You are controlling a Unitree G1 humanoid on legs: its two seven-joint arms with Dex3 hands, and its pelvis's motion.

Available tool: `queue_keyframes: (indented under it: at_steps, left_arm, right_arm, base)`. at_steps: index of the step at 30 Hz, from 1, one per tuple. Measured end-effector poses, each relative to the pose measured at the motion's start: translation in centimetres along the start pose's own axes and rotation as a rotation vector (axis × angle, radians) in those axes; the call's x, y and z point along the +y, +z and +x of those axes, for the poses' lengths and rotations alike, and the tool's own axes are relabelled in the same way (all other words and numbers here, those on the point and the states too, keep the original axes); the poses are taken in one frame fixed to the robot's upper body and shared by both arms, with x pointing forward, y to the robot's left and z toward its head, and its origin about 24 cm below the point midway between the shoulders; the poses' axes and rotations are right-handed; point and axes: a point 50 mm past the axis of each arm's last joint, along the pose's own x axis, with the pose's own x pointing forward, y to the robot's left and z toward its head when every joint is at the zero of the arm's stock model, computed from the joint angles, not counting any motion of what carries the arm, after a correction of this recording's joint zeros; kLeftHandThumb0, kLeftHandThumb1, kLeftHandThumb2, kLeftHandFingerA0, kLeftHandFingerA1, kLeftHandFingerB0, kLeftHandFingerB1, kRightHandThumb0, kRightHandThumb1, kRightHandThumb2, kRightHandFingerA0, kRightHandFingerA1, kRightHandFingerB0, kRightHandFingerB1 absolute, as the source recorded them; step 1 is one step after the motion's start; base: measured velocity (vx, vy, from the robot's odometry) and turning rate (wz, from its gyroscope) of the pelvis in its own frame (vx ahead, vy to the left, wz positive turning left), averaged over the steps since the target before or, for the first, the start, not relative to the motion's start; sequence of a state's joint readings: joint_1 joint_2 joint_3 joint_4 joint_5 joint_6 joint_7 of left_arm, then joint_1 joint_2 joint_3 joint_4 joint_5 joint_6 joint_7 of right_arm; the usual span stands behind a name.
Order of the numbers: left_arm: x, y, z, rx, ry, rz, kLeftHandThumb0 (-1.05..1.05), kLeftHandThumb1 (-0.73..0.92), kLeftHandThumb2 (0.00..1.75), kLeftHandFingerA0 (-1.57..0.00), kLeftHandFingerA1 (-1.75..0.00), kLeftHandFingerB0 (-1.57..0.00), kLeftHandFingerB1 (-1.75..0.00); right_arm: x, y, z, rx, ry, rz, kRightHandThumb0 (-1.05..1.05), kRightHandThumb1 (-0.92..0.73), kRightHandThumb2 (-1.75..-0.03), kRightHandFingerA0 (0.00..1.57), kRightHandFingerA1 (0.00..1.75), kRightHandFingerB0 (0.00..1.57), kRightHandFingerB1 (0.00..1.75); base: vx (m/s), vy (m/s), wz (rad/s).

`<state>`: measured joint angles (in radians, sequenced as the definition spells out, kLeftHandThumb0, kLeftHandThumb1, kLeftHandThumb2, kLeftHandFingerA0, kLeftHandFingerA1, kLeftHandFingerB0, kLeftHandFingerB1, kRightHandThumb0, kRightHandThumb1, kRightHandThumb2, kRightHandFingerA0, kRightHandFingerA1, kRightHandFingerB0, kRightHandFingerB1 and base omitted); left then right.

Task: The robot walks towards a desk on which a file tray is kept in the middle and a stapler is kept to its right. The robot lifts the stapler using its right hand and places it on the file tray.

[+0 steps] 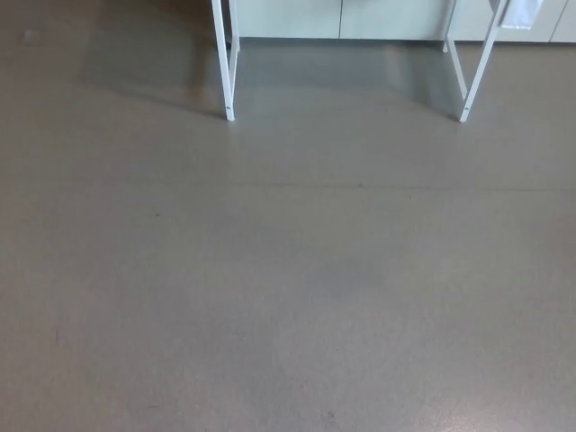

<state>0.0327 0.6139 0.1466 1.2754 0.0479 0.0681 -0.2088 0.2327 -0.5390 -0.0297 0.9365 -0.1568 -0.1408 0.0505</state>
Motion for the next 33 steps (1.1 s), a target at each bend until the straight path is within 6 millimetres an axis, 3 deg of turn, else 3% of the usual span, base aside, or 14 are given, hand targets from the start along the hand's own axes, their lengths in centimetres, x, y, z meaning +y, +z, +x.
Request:
queue_keyframes:
  at_steps: [1,2,4,5,7,8,12,14,15,19,20,29,30,33]
  left_arm:
    - [-0.01,-0.04,0.0,0.002,-0.003,-0.004,-0.79,0.24,1.31,-0.37,-0.97,-0.35,-0.91]
    - [0.01,-0.07,0.0,0.002,-0.005,-0.012,-0.8,0.26,1.3,-0.37,-0.96,-0.35,-0.9]
    - [0.03,-0.1,-0.02,0.0,-0.012,-0.025,-0.79,0.26,1.3,-0.41,-0.97,-0.39,-0.91]
    - [0.02,-0.1,-0.02,0.0,-0.015,-0.025,-0.81,0.27,1.28,-0.41,-0.96,-0.4,-0.9]
    - [0.0,-0.1,-0.01,-0.001,-0.017,-0.024,-0.8,0.27,1.29,-0.4,-0.97,-0.4,-0.91]
    - [-0.01,-0.09,-0.01,-0.002,-0.018,-0.023,-0.78,0.26,1.32,-0.41,-0.98,-0.4,-0.92]
    - [-0.05,-0.05,-0.01,-0.005,-0.025,-0.022,-0.78,0.24,1.35,-0.42,-1.13,-0.42,-1.02]
    - [-0.14,-0.03,0.01,-0.004,-0.028,-0.002,-0.77,0.27,1.25,-0.37,-0.92,-0.34,-0.85]
    - [-0.12,-0.02,0.0,-0.007,-0.029,-0.008,-0.78,0.27,1.25,-0.38,-0.92,-0.34,-0.85]
    - [-0.08,0.02,0.0,-0.009,-0.029,-0.018,-0.78,0.27,1.3,-0.36,-0.96,-0.38,-0.9]
    - [-0.08,0.04,0.0,-0.01,-0.028,-0.019,-0.79,0.26,1.3,-0.36,-0.97,-0.39,-0.92]
    - [-0.13,0.17,0.0,-0.02,-0.034,-0.012,-0.8,0.29,1.28,-0.38,-0.96,-0.38,-0.9]
    - [-0.12,0.16,0.0,-0.02,-0.034,-0.013,-0.81,0.29,1.27,-0.39,-0.94,-0.38,-0.88]
    - [-0.15,0.15,0.01,-0.018,-0.034,-0.004,-0.8,0.28,1.28,-0.42,-0.96,-0.4,-0.89]
  right_arm:
    - [-0.06,0.04,-0.05,-0.008,-0.001,0.006,-0.75,-0.55,-0.95,0.01,0.19,0.03,0.25]
    - [-0.1,0.07,-0.06,-0.013,-0.001,0.01,-0.76,-0.72,-0.62,0.0,0.26,0.05,0.25]
    - [-0.11,0.08,-0.07,-0.019,0.003,0.013,-0.77,-0.56,-0.95,0.03,0.17,0.09,0.27]
    - [-0.1,0.09,-0.07,-0.021,0.004,0.012,-0.75,-0.71,-0.62,0.0,0.28,0.08,0.25]
    - [-0.1,0.17,-0.08,-0.028,0.003,0.01,-0.75,-0.68,-0.61,0.02,0.28,0.09,0.25]
    - [-0.11,0.18,-0.09,-0.031,0.003,0.01,-0.8,-0.57,-0.95,0.04,0.17,0.1,0.26]
    - [-0.17,0.28,-0.07,-0.037,0.0,0.008,-0.75,-0.55,-0.95,0.01,0.2,0.03,0.28]
    - [-0.21,0.35,-0.05,-0.042,-0.001,0.008,-0.76,-0.56,-0.96,0.03,0.22,0.03,0.26]
    - [-0.22,0.39,-0.05,-0.045,-0.001,0.007,-0.77,-0.72,-0.61,0.02,0.28,0.09,0.26]
    - [-0.33,0.6,0.02,-0.051,-0.005,0.01,-0.76,-0.64,-0.65,0.05,0.26,0.09,0.24]
    - [-0.38,0.68,0.05,-0.054,-0.008,0.013,-0.76,-0.56,-0.92,0.06,0.22,0.08,0.27]
    - [-0.6,0.72,0.15,-0.054,-0.009,0.031,-0.74,-0.55,-0.96,0.0,0.21,0.01,0.27]
    - [-0.6,0.71,0.11,-0.056,-0.007,0.032,-0.8,-0.66,-0.66,0.04,0.25,0.08,0.24]
    - [-0.51,0.9,0.07,-0.066,0.0,0.016,-0.71,-0.7,-0.61,0.02,0.29,0.07,0.25]
  base:
    - [0.0,0.0,0.0]
    - [0.0,0.0,0.0]
    - [0.0,0.0,0.0]
    - [0.0,0.0,0.0]
    - [0.0,0.0,0.0]
    - [0.0,0.0,0.0]
    - [0.0,0.0,0.0]
    - [0.0,0.0,0.0]
    - [0.0,0.0,0.0]
    - [0.0,0.0,0.0]
    - [0.0,0.0,0.0]
    - [0.0,0.0,0.0]
    - [0.0,0.0,0.0]
    - [0.0,0.0,0.0]
